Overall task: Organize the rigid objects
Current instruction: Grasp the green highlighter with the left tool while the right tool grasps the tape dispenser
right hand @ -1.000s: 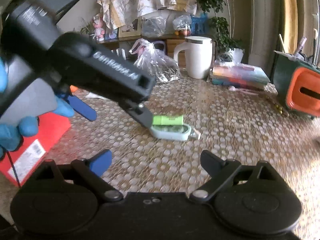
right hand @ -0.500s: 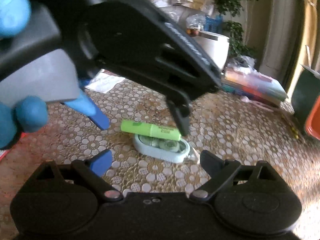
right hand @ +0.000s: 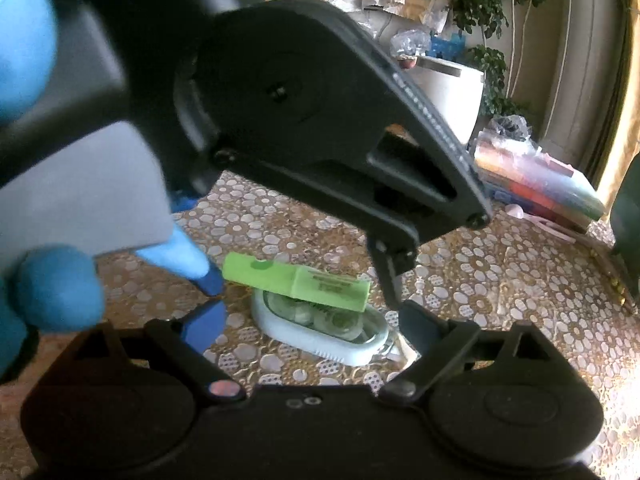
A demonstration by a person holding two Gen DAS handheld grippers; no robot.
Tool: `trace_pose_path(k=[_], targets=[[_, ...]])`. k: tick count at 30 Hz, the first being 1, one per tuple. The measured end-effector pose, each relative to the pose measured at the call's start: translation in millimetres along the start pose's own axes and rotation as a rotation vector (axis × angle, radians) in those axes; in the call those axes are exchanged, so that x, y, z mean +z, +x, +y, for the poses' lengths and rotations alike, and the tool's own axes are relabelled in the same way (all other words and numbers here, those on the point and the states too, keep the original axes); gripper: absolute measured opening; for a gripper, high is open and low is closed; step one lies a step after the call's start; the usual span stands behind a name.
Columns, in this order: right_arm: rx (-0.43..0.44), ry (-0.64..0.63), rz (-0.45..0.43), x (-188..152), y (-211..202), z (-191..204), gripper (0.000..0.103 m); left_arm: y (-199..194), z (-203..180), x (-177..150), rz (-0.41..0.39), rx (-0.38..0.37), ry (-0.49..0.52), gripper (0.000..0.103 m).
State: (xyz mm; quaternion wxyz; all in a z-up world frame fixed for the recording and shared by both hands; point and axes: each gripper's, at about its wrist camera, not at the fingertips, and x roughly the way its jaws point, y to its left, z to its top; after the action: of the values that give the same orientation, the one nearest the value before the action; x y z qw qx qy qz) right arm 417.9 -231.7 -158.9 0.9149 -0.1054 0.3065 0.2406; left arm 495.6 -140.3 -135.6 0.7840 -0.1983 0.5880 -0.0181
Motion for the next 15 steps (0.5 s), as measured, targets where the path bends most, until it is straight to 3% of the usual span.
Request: trace_pose_path(k=[4,10,13,15], targets=[[0.003,0.001,0.004,-0.6,4.5,-1.0,0.093,0.8,-0.1,0.4,-0.017,0.009,0.006,0.100],[-0.006,0.010,0.002,-3.5,8.5,-3.2,0.091,-3.3,2.4,-2.8,-0.037,0.021,0.016,0.090],[-0.013,0.008,0.000,-5.0,8.9,-3.2,0.087,-5.1,4.8,-2.7,-0.040,0.012,0.013,0.081],[-0.012,0.009,0.001,-5.2,7.4,-3.3,0.084,-6.0,6.3,-2.5,-0.042,0.012,0.012,0.081]])
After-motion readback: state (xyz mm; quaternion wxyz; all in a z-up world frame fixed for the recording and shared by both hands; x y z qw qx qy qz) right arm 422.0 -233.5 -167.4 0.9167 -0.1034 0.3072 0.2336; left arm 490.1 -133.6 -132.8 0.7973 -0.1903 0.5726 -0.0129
